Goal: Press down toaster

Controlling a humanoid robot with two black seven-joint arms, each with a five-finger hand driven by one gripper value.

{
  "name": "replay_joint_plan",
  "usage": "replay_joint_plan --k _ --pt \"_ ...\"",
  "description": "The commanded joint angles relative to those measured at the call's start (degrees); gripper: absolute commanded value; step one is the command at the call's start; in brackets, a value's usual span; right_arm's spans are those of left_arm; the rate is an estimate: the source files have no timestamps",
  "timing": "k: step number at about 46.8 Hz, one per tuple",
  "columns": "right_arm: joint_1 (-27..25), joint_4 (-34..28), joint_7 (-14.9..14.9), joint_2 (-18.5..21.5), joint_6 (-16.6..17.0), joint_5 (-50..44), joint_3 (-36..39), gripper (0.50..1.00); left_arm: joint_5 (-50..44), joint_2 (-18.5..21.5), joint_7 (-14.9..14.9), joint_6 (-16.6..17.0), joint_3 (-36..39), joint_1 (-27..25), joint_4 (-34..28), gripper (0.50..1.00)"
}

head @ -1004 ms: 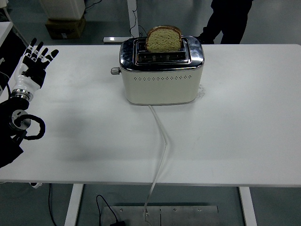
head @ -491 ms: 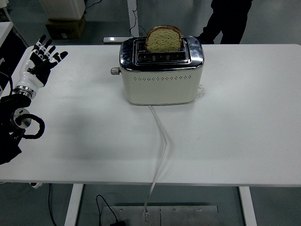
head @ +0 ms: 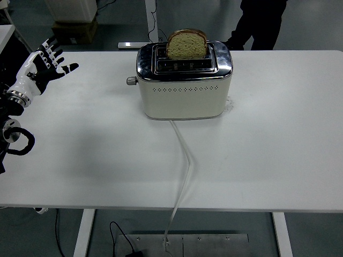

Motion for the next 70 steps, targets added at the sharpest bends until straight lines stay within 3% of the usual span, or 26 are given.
replay_joint_plan --k 1,12,26,42,53,70 --pt "0.0 -0.02 0.0 0.0 0.0 0.03 0.0 0.998 3.11 0.54 -0.04 -0.03 0.06 -0.48 -0.13 1.0" --pt "0.0 -0.02 0.0 0.0 0.0 0.03 0.0 0.998 14.1 2.3 -0.3 -0.03 0.06 -2.07 -0.56 1.0" --pt "0.0 -0.02 0.0 0.0 0.0 0.03 0.0 0.998 26.13 7.22 -3.11 0.68 0.58 -2.42 -10.05 1.0" --pt "0.0 -0.02 0.0 0.0 0.0 -0.05 0.0 0.998 45.12 9.24 -7.71 5.95 0.85 -2.07 -18.93 1.0" --pt "0.0 0.06 0.0 0.0 0.0 0.03 0.0 0.998 53.3 9.51 -7.71 6.04 1.46 -1.63 -19.2 1.0" --pt "0.0 0.06 0.0 0.0 0.0 0.03 0.0 0.998 56.47 9.6 -7.71 7.62 8.31 -1.98 -19.2 1.0"
